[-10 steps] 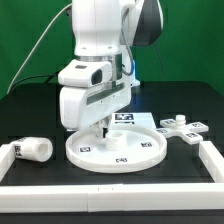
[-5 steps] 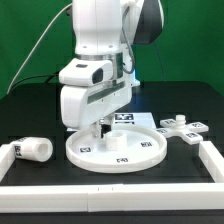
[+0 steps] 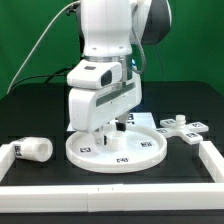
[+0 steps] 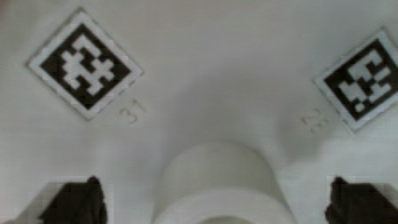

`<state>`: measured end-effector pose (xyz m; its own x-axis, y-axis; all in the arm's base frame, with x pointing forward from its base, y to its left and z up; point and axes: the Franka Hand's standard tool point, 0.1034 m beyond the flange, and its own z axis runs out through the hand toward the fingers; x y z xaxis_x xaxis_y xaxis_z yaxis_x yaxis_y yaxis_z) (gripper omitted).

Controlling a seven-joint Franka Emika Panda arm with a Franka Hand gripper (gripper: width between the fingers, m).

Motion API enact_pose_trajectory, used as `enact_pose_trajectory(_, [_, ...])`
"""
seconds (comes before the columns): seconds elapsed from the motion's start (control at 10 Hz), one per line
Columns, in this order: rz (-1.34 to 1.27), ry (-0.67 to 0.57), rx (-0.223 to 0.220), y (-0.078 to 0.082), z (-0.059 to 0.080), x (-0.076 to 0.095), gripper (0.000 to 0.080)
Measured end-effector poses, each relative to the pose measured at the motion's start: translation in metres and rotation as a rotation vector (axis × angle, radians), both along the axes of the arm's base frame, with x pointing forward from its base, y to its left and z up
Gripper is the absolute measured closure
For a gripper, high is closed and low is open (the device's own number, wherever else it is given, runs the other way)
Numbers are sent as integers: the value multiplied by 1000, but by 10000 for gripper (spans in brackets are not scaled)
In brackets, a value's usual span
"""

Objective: Assemble round table

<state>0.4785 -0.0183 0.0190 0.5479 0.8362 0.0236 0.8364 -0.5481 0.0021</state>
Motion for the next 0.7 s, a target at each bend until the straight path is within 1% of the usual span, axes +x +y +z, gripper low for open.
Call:
enact_pose_trajectory(0.5, [1,0,0,0,-1,0,150])
enact_pose_trajectory(0.6, [1,1,0,0,-1,0,277])
enact_pose_trajectory(0.7, [1,1,0,0,-1,0,277])
